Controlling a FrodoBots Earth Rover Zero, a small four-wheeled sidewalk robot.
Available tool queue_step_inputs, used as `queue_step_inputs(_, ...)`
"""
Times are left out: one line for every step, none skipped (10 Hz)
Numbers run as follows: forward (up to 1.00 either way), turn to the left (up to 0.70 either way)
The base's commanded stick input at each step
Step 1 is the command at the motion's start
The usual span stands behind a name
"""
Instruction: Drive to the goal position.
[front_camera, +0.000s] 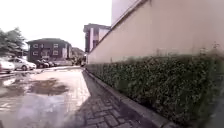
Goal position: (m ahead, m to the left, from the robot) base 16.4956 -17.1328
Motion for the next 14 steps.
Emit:
queue_step_inputs(0.69, 0.03)
queue_step_inputs(0.69, 0.08)
queue_step_inputs(0.69, 0.31)
queue_step_inputs(0.69, 0.35)
queue_step_inputs(0.69, 0.35)
queue_step_inputs(0.69, 0.35)
queue_step_inputs(0.69, 0.35)
queue_step_inputs(0.69, 0.35)
queue_step_inputs(0.69, 0.35)
queue_step_inputs(0.67, 0.34)
queue_step_inputs(0.64, 0.32)
queue_step_inputs(0.63, 0.32)
queue_step_inputs(0.62, 0.31)
queue_step_inputs(0.61, 0.23)
